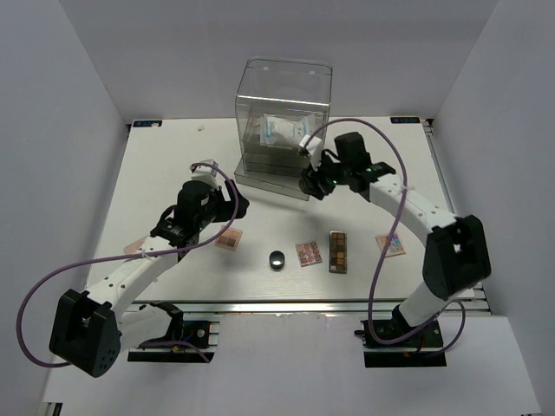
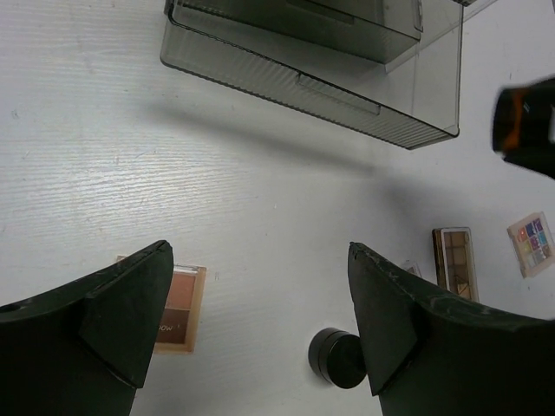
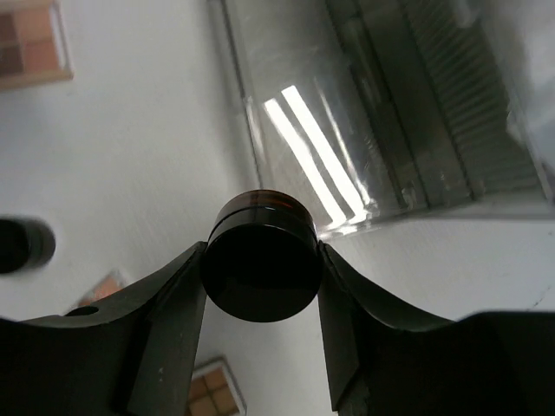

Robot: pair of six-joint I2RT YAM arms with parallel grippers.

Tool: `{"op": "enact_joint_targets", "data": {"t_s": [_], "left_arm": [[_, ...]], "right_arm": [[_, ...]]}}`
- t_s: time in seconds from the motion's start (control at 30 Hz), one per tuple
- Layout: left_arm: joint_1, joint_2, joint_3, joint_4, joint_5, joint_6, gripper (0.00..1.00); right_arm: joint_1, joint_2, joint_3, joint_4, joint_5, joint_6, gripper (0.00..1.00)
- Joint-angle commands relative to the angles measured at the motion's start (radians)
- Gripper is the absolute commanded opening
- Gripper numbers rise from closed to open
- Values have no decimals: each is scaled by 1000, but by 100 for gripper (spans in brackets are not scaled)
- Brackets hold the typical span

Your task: Organize the makeup

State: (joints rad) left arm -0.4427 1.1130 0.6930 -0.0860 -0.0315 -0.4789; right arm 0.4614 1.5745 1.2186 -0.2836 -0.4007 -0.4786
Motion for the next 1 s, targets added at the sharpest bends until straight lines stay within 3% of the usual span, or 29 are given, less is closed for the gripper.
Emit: {"op": "enact_joint_targets", "data": {"t_s": [0.0,0.17,0.4,0.47,0.6,0.97], "left_arm": [[-5,-30,-16,20,64,29,91],[-4,-45,-42,20,73,30,90],[-5,-79,-87,31,79,8,90],[-5,-73,-93,31,88,11,90],[-5,-44,-99,29,145,23,88],[-24,11,-82,31,174,46,86]], "right_arm": [[39,82,163,107,184,181,0],[79,189,236,170,368,314,0],[97,237,236,189,396,314,2],[99,246,231,189,398,316,16],[99,262,225,189,398,314,33],[99,251,219,182,373,279,61]]}}
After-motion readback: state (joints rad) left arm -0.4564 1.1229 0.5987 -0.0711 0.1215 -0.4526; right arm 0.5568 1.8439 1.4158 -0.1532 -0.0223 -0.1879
